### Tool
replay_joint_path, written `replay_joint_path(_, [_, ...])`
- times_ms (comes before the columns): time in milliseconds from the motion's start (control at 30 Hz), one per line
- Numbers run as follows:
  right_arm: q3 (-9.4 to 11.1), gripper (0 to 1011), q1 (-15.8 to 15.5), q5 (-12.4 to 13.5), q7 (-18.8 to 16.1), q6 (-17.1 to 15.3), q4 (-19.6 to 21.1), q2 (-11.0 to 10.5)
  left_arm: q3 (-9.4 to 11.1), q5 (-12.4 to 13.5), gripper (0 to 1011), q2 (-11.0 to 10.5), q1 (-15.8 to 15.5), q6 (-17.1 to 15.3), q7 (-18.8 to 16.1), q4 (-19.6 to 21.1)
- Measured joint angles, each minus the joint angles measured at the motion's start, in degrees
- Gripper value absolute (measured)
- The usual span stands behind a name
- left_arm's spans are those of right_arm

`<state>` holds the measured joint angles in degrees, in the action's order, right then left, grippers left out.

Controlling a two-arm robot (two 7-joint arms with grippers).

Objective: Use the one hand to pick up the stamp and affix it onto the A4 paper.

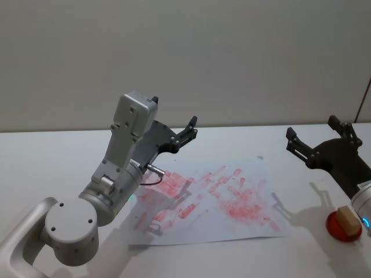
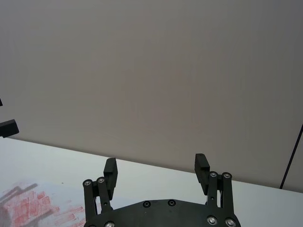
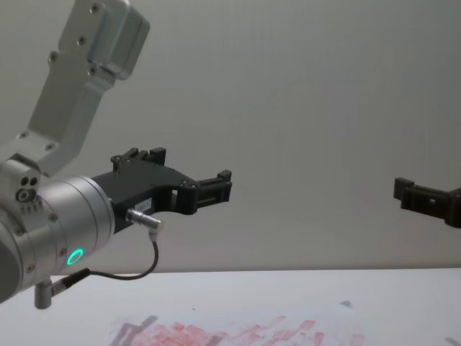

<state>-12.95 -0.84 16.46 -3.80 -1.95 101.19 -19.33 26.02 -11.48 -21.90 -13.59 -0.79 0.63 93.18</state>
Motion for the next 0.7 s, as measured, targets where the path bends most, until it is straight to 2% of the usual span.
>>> replay_joint_path(700, [0.01,1001,0.00,0.00,-0.03,0.01,0.04,0.00,0.00,0.00,1001,0.00,0.00,0.00,0.00,0.00])
